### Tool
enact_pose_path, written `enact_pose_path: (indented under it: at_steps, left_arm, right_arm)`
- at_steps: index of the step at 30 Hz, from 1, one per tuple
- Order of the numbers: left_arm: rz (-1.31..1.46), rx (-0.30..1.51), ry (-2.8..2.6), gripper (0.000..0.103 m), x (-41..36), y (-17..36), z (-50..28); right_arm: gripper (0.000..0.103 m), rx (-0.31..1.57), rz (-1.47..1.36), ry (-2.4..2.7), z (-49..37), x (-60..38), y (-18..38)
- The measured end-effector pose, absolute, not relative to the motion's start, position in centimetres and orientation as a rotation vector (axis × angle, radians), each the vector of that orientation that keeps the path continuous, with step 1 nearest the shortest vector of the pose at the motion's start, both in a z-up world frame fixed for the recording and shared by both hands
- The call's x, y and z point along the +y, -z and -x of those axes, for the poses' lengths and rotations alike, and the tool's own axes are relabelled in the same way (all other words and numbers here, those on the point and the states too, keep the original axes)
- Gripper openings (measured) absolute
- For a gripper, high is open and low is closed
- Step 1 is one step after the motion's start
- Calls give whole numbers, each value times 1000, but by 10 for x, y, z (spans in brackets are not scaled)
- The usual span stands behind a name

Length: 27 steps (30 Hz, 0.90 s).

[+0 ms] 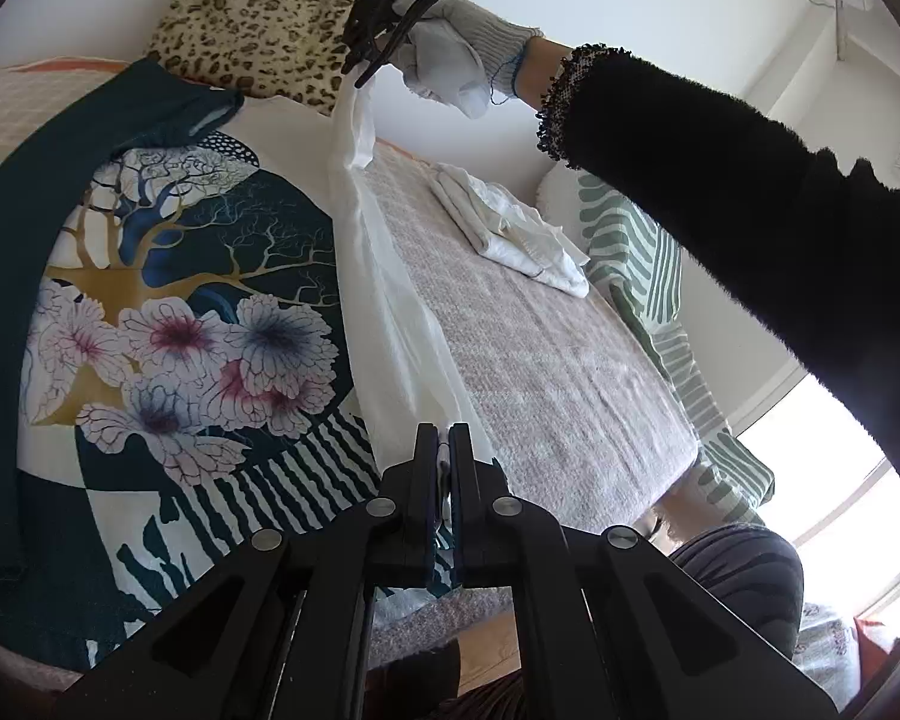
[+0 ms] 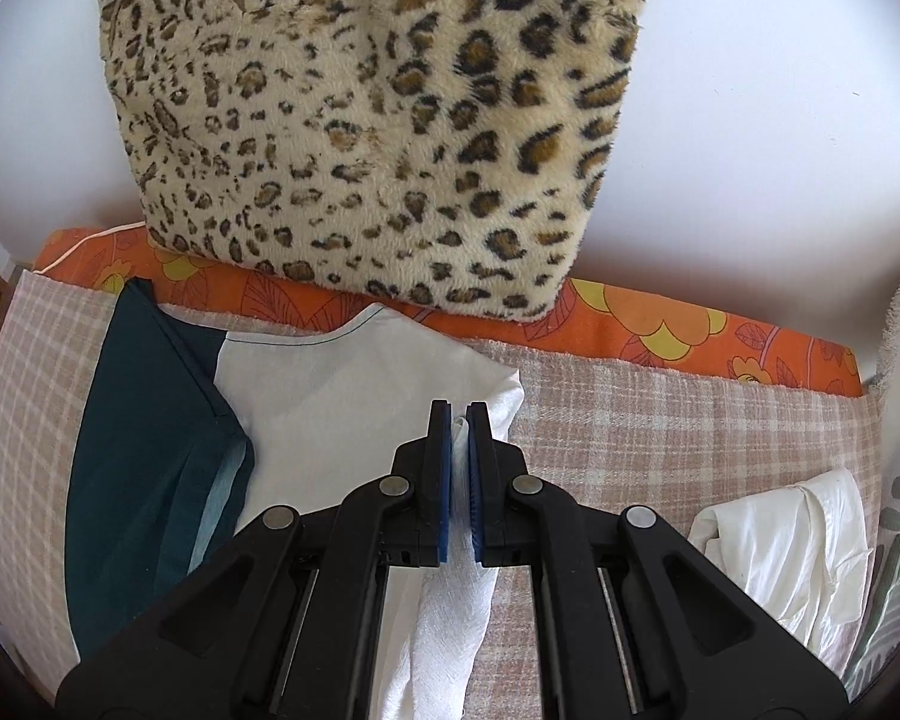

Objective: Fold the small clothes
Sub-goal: 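Lift and fold the cream side over toward the dark green fold with both tools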

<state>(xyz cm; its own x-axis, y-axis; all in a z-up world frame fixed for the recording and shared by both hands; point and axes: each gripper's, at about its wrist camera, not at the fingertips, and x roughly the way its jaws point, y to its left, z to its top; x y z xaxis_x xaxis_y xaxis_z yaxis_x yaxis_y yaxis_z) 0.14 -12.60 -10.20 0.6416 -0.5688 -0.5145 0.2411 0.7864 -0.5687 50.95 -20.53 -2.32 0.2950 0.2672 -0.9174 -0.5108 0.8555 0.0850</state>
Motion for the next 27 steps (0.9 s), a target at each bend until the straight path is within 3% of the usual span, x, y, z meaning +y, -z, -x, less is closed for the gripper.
enact_pose_path:
  at_steps: [21,27]
  left_arm:
    - [570,729,361,2,-67,113,21]
    - [598,748,360,2,-61,120,21]
  right_arm:
    - [6,1153,380,-559,-461,-84,42]
    - [9,1197,244,-708,-460,-79,35]
